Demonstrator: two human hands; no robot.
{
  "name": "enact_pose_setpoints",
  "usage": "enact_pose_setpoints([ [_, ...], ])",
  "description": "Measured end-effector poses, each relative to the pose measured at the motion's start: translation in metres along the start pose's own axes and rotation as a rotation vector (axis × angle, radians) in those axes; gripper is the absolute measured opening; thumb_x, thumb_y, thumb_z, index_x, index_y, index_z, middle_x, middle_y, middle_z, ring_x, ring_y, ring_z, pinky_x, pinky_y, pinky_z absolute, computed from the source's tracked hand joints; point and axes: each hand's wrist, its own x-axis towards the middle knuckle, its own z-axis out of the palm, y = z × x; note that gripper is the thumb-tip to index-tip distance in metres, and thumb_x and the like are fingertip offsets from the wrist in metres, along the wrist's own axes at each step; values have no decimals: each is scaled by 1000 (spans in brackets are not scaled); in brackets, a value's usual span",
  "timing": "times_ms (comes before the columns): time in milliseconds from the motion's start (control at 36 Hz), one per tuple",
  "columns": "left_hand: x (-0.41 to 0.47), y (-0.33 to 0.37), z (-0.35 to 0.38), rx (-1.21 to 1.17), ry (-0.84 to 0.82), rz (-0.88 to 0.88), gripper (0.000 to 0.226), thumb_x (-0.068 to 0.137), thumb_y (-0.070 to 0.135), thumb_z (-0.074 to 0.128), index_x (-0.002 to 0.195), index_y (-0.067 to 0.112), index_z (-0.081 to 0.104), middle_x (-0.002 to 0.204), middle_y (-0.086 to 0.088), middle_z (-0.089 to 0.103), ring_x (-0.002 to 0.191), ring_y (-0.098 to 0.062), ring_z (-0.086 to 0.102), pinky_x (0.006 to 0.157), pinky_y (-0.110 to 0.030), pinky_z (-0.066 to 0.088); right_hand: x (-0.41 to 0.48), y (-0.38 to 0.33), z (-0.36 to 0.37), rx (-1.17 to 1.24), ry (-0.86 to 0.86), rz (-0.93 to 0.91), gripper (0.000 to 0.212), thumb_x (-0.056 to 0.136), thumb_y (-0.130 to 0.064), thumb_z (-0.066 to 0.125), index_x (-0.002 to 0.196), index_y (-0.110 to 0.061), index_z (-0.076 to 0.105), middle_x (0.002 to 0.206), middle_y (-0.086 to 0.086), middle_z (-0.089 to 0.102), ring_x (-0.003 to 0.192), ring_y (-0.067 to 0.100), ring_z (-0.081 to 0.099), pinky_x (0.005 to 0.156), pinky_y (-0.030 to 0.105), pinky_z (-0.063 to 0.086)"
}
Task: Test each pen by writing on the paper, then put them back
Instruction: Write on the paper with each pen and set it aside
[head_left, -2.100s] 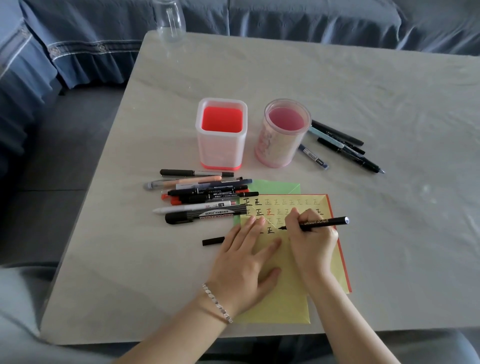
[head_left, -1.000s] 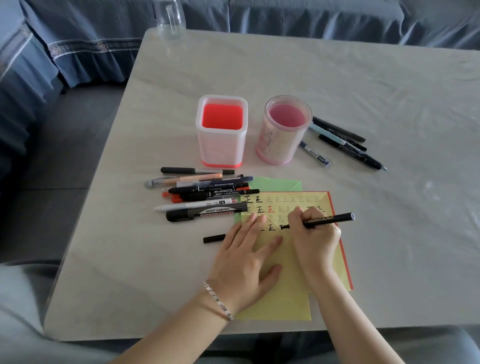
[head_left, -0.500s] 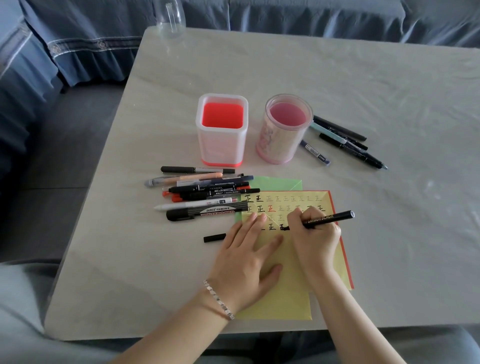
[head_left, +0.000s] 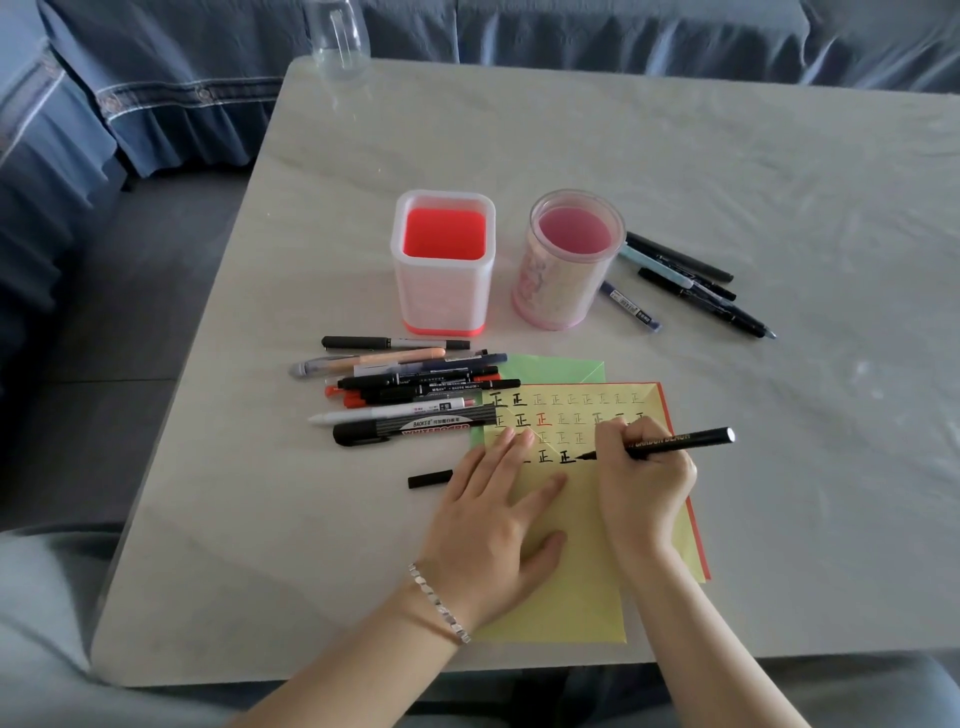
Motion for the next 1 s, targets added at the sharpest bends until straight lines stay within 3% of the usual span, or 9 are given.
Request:
enact_pose_setpoints([
  [83, 0, 1, -2, -43, 54, 16, 41, 86, 45, 43, 117, 25, 62, 136, -12, 48, 130, -25, 39, 108, -37, 21, 1, -1, 0, 27, 16, 25, 44, 83, -6, 60, 46, -15, 37, 36, -6, 35, 42, 6, 34, 46, 11, 29],
  [167, -3, -4, -3, -64, 246, 67, 28, 79, 21, 62, 106, 15, 66, 124, -11, 59, 117, -23, 51, 102, -36, 31, 2, -3, 0, 58, 12, 44, 44, 84, -8, 59, 47, -14, 36, 37, -9, 37, 41, 6, 34, 45, 12, 28],
  [278, -12, -21, -10, 13, 362, -66, 57, 47, -5, 80, 100, 7, 65, 102, -12, 64, 98, -20, 46, 88, -33, 39, 2, -3, 1, 73, 11, 71, 46, 85, -12, 59, 47, -15, 32, 38, -8, 32, 44, 8, 27, 44, 16, 23],
  [444, -22, -47, -20, 53, 409, -162, 15, 73, 10, 72, 86, 4, 70, 87, -9, 62, 83, -20, 43, 72, -40, 48, 2, -5, 2, 75, 15, 80, 45, 85, -12, 60, 48, -14, 34, 40, -9, 29, 44, 8, 28, 45, 17, 24],
  [528, -20, -50, -24, 60, 373, -166, 28, 82, 25, 46, 81, 8, 67, 84, -5, 61, 80, -20, 43, 68, -38, 50, 2, -6, 2, 84, 6, 96, 44, 85, -13, 59, 48, -15, 35, 37, -9, 31, 42, 7, 29, 44, 16, 24],
  [583, -18, -46, -27, 40, 369, -169, 20, 83, 24, 47, 84, 11, 62, 85, -4, 61, 82, -21, 47, 69, -36, 48, 3, -8, 1, 100, 4, 93, 43, 87, -15, 59, 50, -15, 37, 37, -10, 33, 42, 7, 29, 44, 16, 24],
  [639, -16, -38, -32, -92, 361, -203, 4, 81, 13, 60, 85, 11, 60, 83, -1, 62, 79, -17, 54, 71, -31, 48, 3, -10, 1, 125, 1, 89, 39, 88, -18, 59, 53, -16, 43, 41, -10, 37, 42, 5, 33, 46, 16, 28],
  [750, -14, -13, -50, -546, 283, -406, 24, 82, 9, 66, 81, 30, 55, 82, 17, 61, 78, 5, 56, 67, -4, 40, 3, -20, -4, 190, -51, 95, 29, 88, -20, 59, 61, -16, 50, 40, -6, 48, 39, 5, 42, 48, 21, 38],
  [1000, -11, 12, -79, -832, 314, -380, 22, 78, 8, 68, 83, 28, 63, 82, 13, 68, 80, 0, 62, 67, -11, 48, -8, -70, -33, 435, -292, 173, 47, 97, -28, 42, 56, -8, 53, 40, 4, 51, 38, 12, 45, 44, 17, 39],
])
